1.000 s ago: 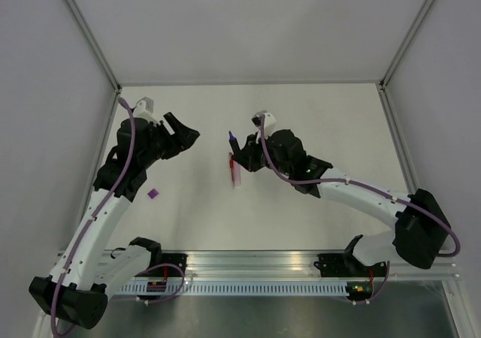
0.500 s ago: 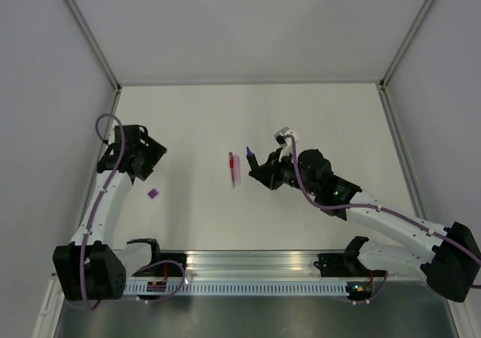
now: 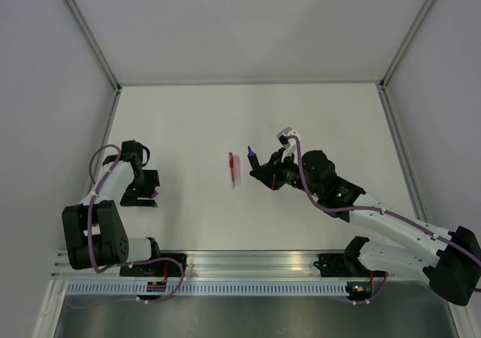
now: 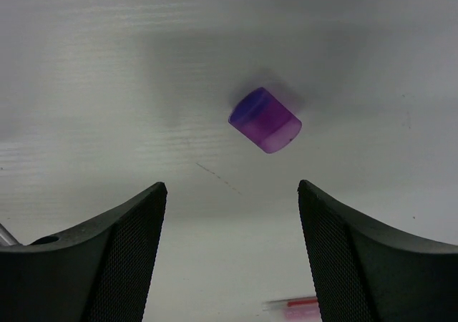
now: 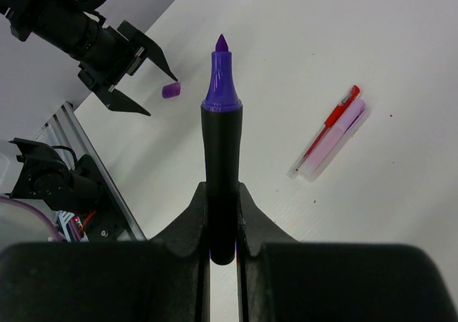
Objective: Insert the pens into the pen caps
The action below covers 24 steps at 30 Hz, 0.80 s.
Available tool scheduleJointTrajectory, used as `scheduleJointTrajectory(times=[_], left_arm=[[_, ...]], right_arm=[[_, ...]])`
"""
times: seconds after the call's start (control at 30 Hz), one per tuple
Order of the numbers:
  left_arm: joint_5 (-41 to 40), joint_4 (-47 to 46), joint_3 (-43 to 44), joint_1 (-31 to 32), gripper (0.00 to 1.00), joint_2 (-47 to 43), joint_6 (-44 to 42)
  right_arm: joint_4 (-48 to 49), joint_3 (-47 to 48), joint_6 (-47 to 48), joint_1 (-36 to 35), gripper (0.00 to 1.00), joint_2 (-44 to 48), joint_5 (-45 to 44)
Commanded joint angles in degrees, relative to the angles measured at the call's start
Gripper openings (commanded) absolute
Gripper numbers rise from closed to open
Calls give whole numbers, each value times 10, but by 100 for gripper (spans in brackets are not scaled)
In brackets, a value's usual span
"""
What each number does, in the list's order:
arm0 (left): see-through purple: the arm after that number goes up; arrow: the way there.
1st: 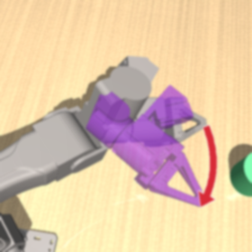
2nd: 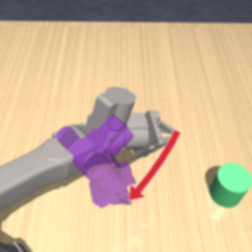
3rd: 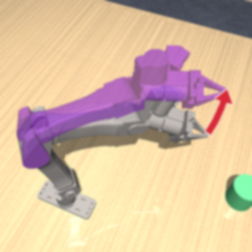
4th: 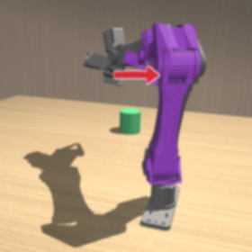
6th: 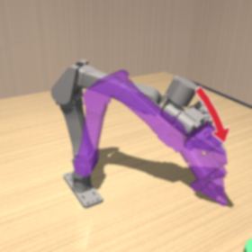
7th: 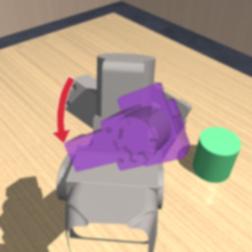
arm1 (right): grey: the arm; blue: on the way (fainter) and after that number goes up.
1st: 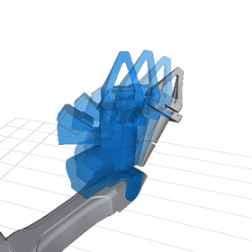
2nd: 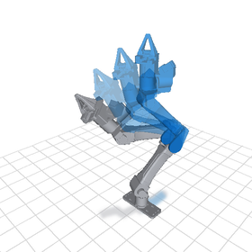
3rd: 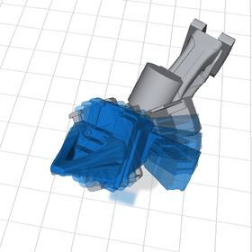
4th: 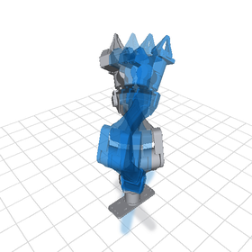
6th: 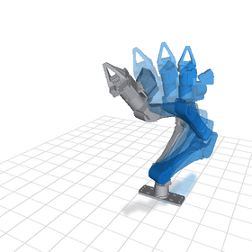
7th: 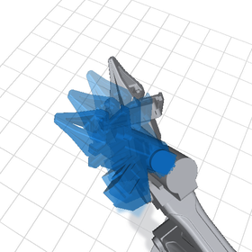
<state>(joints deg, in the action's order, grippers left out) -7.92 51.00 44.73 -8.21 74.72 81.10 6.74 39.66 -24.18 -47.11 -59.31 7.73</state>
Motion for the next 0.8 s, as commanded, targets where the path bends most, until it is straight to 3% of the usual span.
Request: scheduleJointTrajectory(times=[0.0,0.43,0.77], left_arm=[[-4,39,38,-8,78,38,66],[-46,-47,29,-12,79,96,97],[-74,-38,23,-12,75,121,116]], right_arm=[[16,-2,4,2,0,2,3],[12,5,8,2,0,-17,4],[10,9,10,2,0,-27,7]])
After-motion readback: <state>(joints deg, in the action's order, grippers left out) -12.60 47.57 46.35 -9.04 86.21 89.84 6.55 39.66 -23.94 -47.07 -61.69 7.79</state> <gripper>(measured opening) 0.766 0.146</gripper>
